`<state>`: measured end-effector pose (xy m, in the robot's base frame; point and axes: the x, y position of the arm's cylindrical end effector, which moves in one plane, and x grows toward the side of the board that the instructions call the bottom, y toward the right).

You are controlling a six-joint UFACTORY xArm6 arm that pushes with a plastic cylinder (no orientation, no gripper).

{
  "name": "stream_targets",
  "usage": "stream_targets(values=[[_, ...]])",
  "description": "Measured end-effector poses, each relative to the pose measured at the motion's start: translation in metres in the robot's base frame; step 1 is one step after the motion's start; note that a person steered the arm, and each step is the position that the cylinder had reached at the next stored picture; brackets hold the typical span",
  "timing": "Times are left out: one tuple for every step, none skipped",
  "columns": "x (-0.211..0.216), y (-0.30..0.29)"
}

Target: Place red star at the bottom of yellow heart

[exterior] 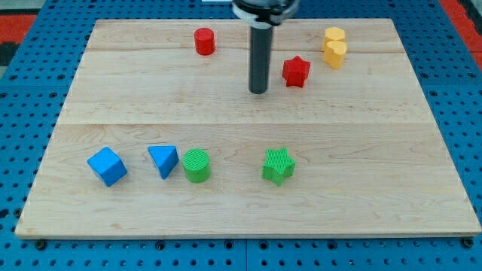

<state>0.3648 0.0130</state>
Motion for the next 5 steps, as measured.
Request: stream_targets(values=[[-0.021, 0.012], [-0.021, 0.069], [-0.022, 0.04], [-0.051, 0.038], [-0.061, 0.077]])
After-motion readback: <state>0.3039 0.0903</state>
